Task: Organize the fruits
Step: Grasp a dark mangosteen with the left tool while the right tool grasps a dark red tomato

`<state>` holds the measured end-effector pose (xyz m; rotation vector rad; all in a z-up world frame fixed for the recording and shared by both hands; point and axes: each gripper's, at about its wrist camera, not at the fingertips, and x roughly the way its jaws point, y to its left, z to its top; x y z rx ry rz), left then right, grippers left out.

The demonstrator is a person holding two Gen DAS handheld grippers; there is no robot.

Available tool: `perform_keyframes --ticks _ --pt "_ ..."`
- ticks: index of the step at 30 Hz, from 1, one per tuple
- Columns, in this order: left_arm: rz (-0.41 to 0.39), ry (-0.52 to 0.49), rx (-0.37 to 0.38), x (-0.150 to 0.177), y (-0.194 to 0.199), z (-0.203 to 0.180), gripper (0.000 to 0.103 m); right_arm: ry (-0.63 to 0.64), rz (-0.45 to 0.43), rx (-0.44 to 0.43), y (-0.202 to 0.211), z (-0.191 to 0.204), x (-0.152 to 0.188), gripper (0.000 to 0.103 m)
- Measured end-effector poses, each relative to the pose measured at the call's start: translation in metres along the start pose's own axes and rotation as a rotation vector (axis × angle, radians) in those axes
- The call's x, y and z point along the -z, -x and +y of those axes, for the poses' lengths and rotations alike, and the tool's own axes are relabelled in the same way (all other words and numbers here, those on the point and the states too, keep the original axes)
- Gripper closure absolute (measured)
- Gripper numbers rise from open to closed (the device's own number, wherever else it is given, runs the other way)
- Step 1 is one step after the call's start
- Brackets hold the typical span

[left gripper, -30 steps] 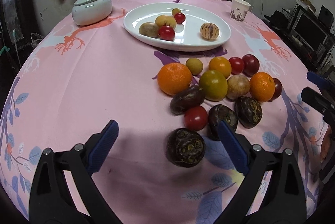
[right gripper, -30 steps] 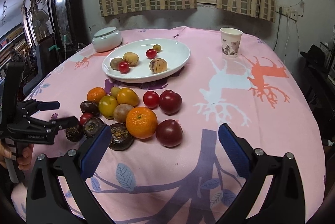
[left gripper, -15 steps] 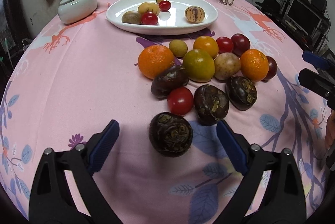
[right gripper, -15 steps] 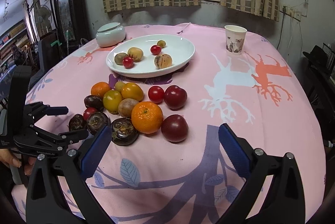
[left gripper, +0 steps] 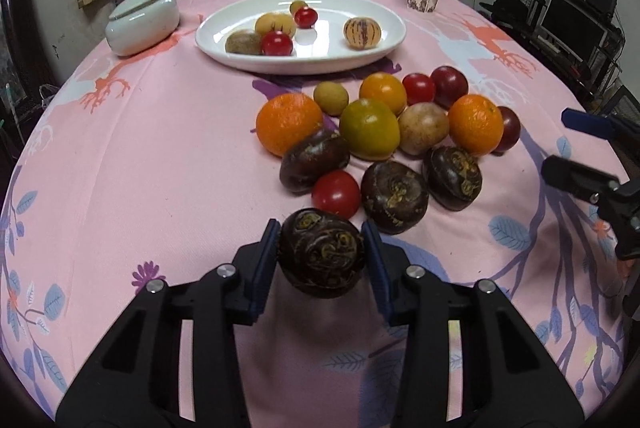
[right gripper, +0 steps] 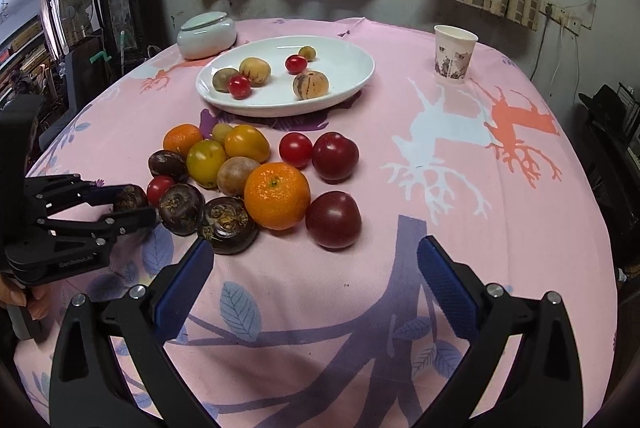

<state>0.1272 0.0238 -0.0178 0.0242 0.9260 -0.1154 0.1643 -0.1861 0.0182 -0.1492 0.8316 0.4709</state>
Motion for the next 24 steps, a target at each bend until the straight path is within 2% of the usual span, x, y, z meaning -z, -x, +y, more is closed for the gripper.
perform_keyframes --ticks 2,5,7,8,9,12,14,16,19,21,24 --pt "0.005 0.012 0.01 -0.001 0.0 0.002 0.061 0.019 0.001 0.007 -0.002 0.004 0.001 0.001" --pt "0.007 0.03 0.016 -0.002 0.002 0.007 0.061 0.053 -0.001 0.064 -0.006 0.008 0.002 0.001" --pt "0.0 0.035 0.025 -0.002 0.004 0.007 0.061 0.071 0.012 0.092 -0.009 0.008 0.001 0.012" --pt "-0.002 0.037 0.028 -0.002 0.005 0.008 0.06 0.073 0.029 0.097 -0.011 0.007 0.001 0.022" --pt "-0.003 0.038 0.03 -0.002 0.006 0.008 0.06 0.075 0.056 0.11 -0.016 0.005 0.001 0.028" --pt "0.007 0.044 0.043 -0.002 0.005 0.009 0.06 0.084 0.107 0.142 -0.031 0.002 0.0 0.034" --pt "0.011 0.053 0.057 -0.002 0.004 0.01 0.06 0.079 0.123 0.134 -0.04 -0.001 -0.002 0.034" --pt "0.004 0.054 0.054 -0.003 0.006 0.011 0.06 0.081 0.144 0.12 -0.049 -0.002 -0.006 0.044" --pt "0.005 0.055 0.053 -0.002 0.006 0.011 0.06 0.059 0.168 0.072 -0.059 -0.005 -0.009 0.065" --pt "0.013 0.057 0.047 -0.002 0.004 0.012 0.06 0.066 0.164 0.075 -0.059 -0.003 -0.009 0.066" --pt "0.029 0.062 0.043 -0.002 -0.001 0.013 0.06 0.018 0.153 0.03 -0.054 -0.01 -0.007 0.067"
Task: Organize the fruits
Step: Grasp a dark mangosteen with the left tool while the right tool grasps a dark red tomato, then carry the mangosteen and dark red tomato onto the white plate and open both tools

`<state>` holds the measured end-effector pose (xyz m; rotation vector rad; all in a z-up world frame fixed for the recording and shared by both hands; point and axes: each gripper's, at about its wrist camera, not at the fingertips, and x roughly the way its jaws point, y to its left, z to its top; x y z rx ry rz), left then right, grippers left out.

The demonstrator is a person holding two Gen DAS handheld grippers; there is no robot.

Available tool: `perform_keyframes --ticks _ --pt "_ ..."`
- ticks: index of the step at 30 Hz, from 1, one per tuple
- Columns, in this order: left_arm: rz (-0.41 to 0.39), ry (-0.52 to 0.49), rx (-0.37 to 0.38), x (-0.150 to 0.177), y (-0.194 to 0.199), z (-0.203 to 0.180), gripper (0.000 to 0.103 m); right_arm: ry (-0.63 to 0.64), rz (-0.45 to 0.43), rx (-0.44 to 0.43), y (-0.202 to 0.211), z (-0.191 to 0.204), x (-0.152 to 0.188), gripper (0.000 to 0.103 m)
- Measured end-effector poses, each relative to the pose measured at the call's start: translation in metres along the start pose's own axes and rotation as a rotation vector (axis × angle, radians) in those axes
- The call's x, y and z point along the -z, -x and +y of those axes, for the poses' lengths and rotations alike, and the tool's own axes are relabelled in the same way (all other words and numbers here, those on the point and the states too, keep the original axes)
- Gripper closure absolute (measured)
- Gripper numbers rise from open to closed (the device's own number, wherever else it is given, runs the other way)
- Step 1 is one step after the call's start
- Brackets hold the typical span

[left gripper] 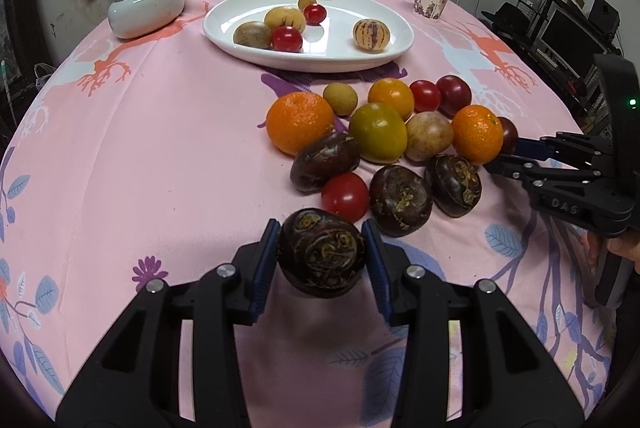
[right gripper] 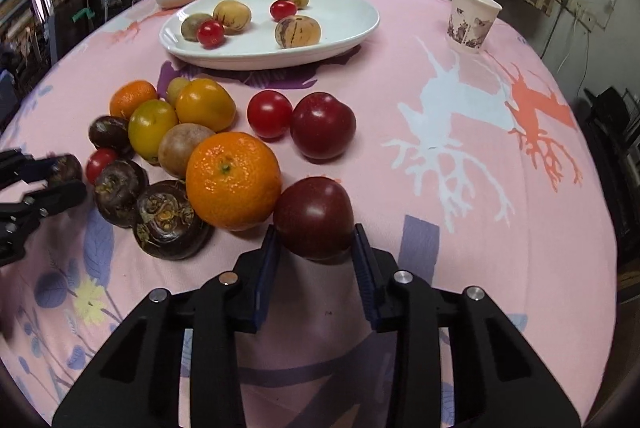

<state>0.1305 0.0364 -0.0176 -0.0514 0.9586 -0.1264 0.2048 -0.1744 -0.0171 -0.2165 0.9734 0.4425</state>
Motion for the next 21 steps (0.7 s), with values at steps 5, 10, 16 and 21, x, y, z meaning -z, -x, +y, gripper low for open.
perform_keyframes --ticks 5,10,16,21 --pt "0.011 0.005 -0.01 0.001 -0.004 0.001 0.06 -0.006 -0.018 -0.007 0.016 -0.003 0.013 0.067" --pt "-0.001 0.007 -0.011 0.0 -0.003 0.002 0.06 -0.002 -0.059 -0.014 0.039 -0.003 0.021 0.067" --pt "-0.05 0.003 -0.01 -0.005 0.014 -0.001 0.06 0.026 -0.109 -0.041 0.061 0.004 0.019 0.067" --pt "-0.042 0.003 0.011 -0.023 0.022 -0.004 0.06 0.076 -0.133 -0.054 0.069 0.014 -0.004 0.067"
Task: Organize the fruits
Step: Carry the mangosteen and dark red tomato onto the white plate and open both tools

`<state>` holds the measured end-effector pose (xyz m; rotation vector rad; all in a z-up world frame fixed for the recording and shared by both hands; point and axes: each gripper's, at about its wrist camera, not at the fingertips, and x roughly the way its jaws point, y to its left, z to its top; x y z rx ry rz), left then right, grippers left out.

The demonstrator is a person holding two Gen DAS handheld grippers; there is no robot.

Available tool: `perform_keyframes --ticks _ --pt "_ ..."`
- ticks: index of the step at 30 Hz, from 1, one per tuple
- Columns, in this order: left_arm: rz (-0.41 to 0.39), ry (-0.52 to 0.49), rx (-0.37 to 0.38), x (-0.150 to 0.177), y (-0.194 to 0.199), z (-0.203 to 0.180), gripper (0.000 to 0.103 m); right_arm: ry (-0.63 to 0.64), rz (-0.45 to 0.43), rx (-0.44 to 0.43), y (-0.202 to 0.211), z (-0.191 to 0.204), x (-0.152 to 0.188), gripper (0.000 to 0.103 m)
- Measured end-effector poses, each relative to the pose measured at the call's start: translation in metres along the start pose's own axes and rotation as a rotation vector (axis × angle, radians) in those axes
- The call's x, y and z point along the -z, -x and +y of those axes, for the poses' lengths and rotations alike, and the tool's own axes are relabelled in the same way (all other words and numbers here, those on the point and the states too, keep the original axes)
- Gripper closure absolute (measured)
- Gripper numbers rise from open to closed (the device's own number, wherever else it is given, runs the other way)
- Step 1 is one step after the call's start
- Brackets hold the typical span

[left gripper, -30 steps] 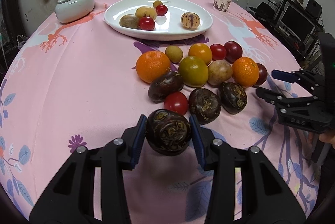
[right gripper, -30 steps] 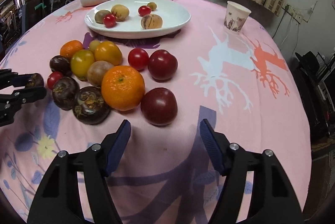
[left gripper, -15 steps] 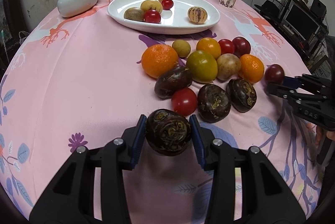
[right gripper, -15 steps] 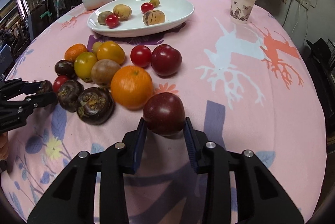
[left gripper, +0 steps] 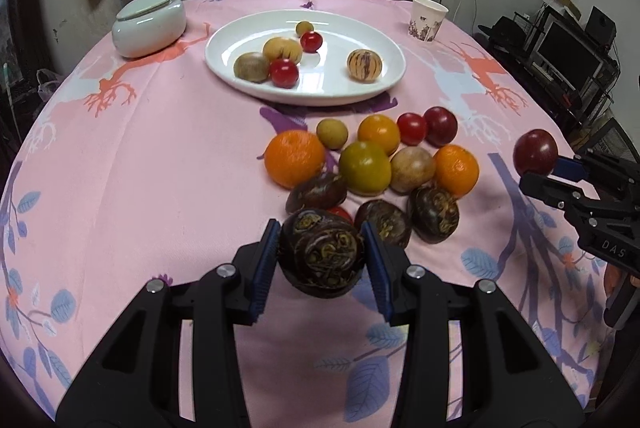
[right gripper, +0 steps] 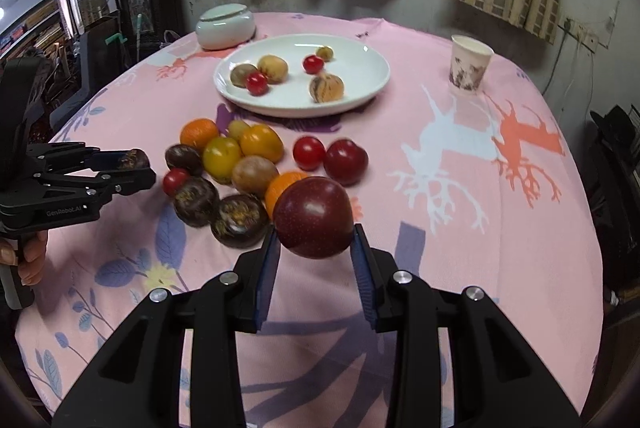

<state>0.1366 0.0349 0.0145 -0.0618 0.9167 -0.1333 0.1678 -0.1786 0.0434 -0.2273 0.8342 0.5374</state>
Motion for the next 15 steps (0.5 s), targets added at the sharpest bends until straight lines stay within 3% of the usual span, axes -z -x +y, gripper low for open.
perform_keyframes --ticks 6,15 --pt "-0.045 -0.032 -0.062 -0.054 -0.009 0.0 0.061 0.039 -0.021 -0.026 -0.018 0.006 -0.048 0.067" --pt "-0.032 0.067 -0.135 -0.133 -0.067 0.036 0.061 0.064 0.006 -0.054 -0.083 0.022 -0.103 0.067"
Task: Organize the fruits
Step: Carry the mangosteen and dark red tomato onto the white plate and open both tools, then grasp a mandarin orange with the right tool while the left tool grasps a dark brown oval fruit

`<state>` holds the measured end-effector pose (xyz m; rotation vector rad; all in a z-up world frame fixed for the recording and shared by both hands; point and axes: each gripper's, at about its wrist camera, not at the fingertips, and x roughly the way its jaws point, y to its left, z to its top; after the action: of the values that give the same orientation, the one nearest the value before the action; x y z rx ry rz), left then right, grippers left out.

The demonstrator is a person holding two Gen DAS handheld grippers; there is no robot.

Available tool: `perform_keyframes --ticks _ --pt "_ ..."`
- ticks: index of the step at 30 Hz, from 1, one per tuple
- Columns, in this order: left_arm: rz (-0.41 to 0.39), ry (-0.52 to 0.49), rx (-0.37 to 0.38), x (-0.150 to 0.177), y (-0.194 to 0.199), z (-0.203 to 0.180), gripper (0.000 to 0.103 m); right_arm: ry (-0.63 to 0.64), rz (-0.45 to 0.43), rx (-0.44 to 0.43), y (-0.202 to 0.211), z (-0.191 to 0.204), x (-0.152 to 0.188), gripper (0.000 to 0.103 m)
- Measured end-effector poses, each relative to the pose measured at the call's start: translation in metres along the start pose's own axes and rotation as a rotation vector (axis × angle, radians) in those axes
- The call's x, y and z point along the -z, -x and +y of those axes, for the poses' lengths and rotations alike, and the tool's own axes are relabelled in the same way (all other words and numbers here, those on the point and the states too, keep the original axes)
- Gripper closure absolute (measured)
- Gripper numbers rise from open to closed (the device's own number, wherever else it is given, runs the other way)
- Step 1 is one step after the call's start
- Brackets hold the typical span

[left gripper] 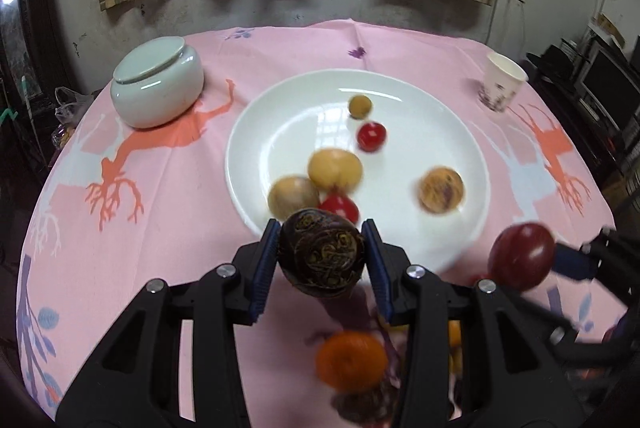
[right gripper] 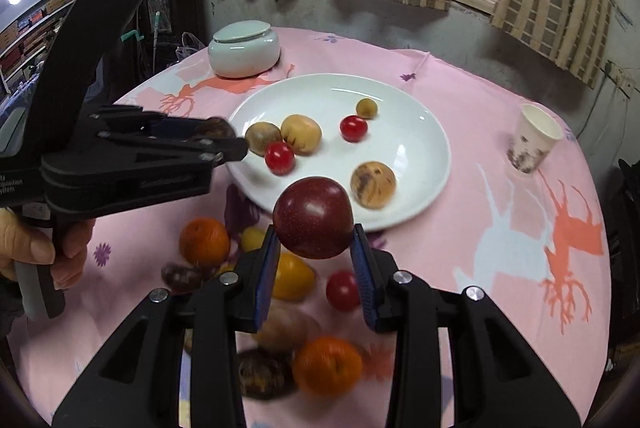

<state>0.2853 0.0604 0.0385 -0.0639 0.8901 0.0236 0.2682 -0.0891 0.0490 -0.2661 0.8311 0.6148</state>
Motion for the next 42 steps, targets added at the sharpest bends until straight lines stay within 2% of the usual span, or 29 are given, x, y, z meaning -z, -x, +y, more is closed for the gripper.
perform_keyframes --ticks 7,8,9,10,11,15,18,20,24,29,31,36,42 --pt "0.003 0.017 -0.057 -0.036 -0.04 0.009 0.059 -0.039 0.034 0.002 -0.046 -0.001 -0.024 0.066" --pt "-0.004 0.027 -0.061 -0.039 -0.043 0.01 0.054 -0.049 0.03 -0.001 -0.051 -0.002 -0.025 0.066" --pt "-0.017 0.03 -0.07 -0.039 -0.043 0.011 0.035 -0.054 0.027 -0.001 -0.054 -0.003 -0.027 0.064" --pt "-0.047 0.036 -0.093 -0.039 -0.04 0.013 0.023 -0.061 0.014 0.0 -0.054 -0.005 -0.027 0.063" --pt "-0.081 0.043 -0.107 -0.037 -0.035 0.014 0.02 -0.068 0.001 -0.007 -0.052 -0.006 -0.027 0.063" --pt "-0.074 0.057 -0.089 -0.031 -0.022 0.019 0.019 -0.074 -0.022 0.005 -0.034 -0.009 -0.021 0.049" --pt "-0.063 0.055 -0.091 -0.02 -0.008 0.021 0.016 -0.097 -0.048 -0.005 -0.014 -0.015 -0.01 0.046" --pt "-0.06 0.045 -0.086 -0.01 0.004 0.019 0.015 -0.128 -0.07 -0.013 0.003 -0.02 0.001 0.039" --pt "-0.091 0.008 -0.098 0.017 0.032 0.01 0.01 -0.192 -0.101 -0.041 0.031 -0.028 0.029 0.038" --pt "-0.103 -0.045 -0.052 0.057 0.058 -0.005 0.007 -0.232 -0.1 -0.021 0.052 -0.029 0.058 0.037" --pt "-0.089 -0.062 -0.047 0.071 0.062 -0.01 0.006 -0.228 -0.109 0.009 0.061 -0.026 0.069 0.037" --pt "-0.06 -0.088 -0.041 0.101 0.069 -0.017 0.006 -0.218 -0.103 0.0 0.07 -0.024 0.091 0.037" --pt "-0.03 -0.059 -0.038 0.116 0.067 -0.016 0.006 -0.255 -0.094 -0.013 0.067 -0.03 0.104 0.037"
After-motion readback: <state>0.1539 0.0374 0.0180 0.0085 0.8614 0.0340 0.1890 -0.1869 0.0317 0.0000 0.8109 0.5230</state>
